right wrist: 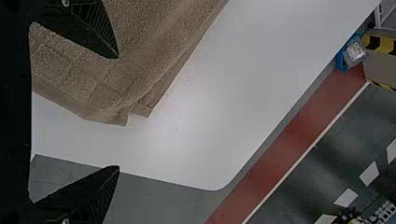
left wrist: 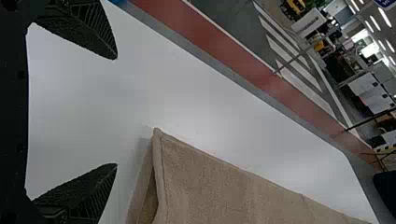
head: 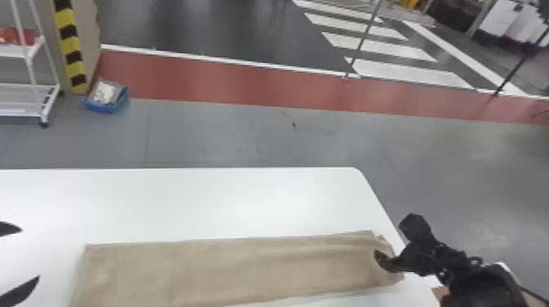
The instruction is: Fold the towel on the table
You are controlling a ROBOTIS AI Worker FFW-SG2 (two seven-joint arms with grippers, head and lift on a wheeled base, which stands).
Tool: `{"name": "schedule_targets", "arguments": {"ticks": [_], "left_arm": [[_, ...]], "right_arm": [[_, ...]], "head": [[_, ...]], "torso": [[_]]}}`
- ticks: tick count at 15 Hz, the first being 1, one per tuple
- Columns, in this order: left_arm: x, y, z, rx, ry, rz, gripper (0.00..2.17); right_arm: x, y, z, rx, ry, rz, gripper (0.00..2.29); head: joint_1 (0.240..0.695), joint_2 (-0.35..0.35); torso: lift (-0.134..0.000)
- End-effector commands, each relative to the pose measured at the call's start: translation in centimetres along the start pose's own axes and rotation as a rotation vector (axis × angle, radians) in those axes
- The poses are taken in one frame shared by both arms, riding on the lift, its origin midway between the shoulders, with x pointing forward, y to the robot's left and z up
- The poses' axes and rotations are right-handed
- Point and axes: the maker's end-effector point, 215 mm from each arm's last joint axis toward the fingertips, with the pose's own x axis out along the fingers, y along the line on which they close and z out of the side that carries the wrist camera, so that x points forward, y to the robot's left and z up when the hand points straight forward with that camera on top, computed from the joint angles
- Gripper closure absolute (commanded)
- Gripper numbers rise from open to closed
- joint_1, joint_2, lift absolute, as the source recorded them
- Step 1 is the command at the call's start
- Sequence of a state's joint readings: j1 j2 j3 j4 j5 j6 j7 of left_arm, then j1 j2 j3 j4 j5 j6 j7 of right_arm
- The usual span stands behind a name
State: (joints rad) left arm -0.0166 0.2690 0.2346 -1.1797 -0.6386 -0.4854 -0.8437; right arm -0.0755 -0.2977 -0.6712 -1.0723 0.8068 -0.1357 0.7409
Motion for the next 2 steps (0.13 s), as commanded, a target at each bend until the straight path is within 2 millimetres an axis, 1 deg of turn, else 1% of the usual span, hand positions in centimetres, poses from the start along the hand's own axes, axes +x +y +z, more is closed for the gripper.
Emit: {"name": "schedule_targets", "arguments": {"ticks": [1,2], "left_arm": [[-0.05,-0.04,-0.06,0.0,0.001,-0.001,0.06],[-0.05,-0.11,0.01,0.003,-0.001,-0.004,0.06]], "right_arm": [[0.01,0.05,0.0,-0.001,0.0,0.001,0.03],[0.03,-0.02,0.09,0.0,-0.001,0.0,0.03]], "head": [[0.695,-0.334],[0.695,-0.333]], "torso": [[0.0],[0.0]]}}
